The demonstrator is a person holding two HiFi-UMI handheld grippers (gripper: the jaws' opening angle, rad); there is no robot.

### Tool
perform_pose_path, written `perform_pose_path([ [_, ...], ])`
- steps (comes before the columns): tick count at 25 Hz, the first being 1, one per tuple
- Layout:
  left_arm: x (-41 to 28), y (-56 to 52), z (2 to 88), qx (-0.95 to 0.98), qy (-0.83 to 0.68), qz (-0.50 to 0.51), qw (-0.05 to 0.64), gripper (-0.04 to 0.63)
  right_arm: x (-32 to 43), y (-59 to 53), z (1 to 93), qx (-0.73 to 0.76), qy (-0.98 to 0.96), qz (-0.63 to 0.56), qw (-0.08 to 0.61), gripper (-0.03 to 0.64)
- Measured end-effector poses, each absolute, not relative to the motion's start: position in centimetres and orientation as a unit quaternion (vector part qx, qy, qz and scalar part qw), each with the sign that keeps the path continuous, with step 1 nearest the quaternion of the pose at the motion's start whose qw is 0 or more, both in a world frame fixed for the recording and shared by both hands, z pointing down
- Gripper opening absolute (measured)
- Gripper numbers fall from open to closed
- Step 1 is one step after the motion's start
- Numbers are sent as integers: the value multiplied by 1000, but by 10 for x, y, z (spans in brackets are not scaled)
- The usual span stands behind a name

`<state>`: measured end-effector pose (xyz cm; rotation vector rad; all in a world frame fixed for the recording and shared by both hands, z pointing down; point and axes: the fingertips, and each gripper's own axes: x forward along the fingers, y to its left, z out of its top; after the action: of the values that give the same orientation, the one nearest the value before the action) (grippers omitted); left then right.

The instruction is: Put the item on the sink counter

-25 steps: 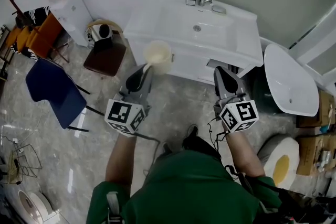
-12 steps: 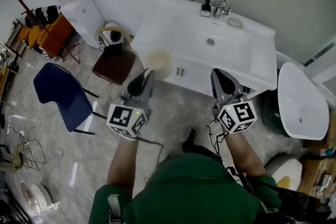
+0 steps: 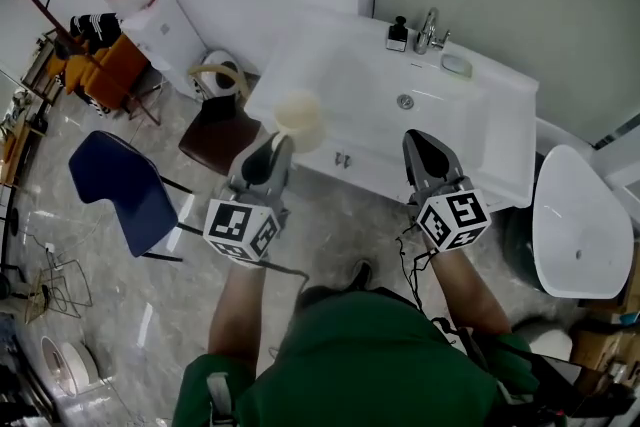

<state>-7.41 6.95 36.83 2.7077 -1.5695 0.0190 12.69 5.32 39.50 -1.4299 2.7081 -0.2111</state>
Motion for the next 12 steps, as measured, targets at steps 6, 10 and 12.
perform_pose_path([
  [6, -70, 41, 368, 860, -510, 10, 5, 41, 133, 20, 393, -459, 884, -72, 39, -3],
  [10, -76, 19, 366, 858, -514, 8, 7, 41, 131, 2, 391, -460, 885, -70, 35, -3],
  [12, -79, 4, 366, 858, -513, 4, 6, 41, 131, -11, 390, -466, 882, -67, 34, -3],
])
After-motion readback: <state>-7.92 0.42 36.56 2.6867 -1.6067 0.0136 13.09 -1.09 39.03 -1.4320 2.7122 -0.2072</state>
